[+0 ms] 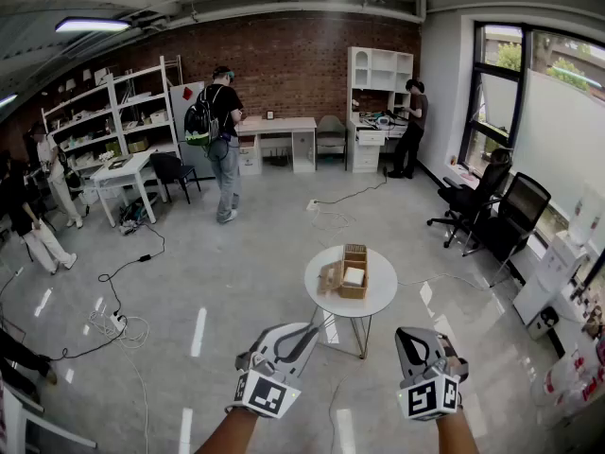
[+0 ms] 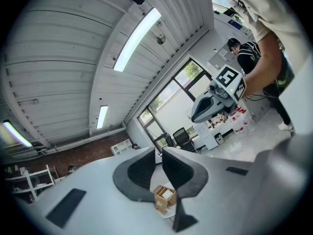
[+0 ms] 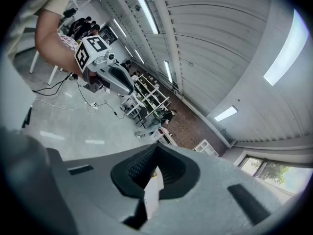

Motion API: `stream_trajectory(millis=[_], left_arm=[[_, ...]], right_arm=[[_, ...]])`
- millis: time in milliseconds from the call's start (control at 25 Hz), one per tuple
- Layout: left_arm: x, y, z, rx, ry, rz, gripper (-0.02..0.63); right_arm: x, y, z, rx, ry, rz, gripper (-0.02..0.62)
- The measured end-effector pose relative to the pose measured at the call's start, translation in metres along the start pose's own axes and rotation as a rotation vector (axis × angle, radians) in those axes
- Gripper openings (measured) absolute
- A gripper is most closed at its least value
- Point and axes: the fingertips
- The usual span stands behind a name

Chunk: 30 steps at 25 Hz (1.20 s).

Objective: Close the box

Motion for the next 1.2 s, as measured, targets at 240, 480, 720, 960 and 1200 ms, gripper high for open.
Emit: stream_trajectory(millis=[240, 480, 720, 960, 1200], left_arm=[[0.000, 0.001, 0.008, 0.001, 0.002, 0.000, 0.044], [0.006, 0.002, 0.013, 0.010, 0.004, -0.005, 0.043], [0.014, 0.007, 0.015, 0.017, 0.006, -0.017, 0.043], [0.025, 0.012, 0.020, 0.026, 0.000, -0.030, 0.043], [0.037, 0.018, 0.023, 0.047, -0.004, -0.045, 0.044]], right_arm=[[0.005, -0.003, 0.004, -0.007, 0.005, 0.011, -0.009], [0.007, -0.004, 0.009, -0.003, 0.007, 0.015, -0.009], [0.006, -0.001, 0.018, 0.001, -0.008, 0.034, -0.008], [0.007, -0.002, 0.029, 0.006, -0.005, 0.074, -0.006], [0.000, 0.001, 0.042, 0.005, 0.006, 0.096, -0.006]])
Point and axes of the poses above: the fingertips, and each gripper's own axes: z forward along the fingers, y to its left, x out of its underside, and after that the axes turned 2 degrees about x, right-handed
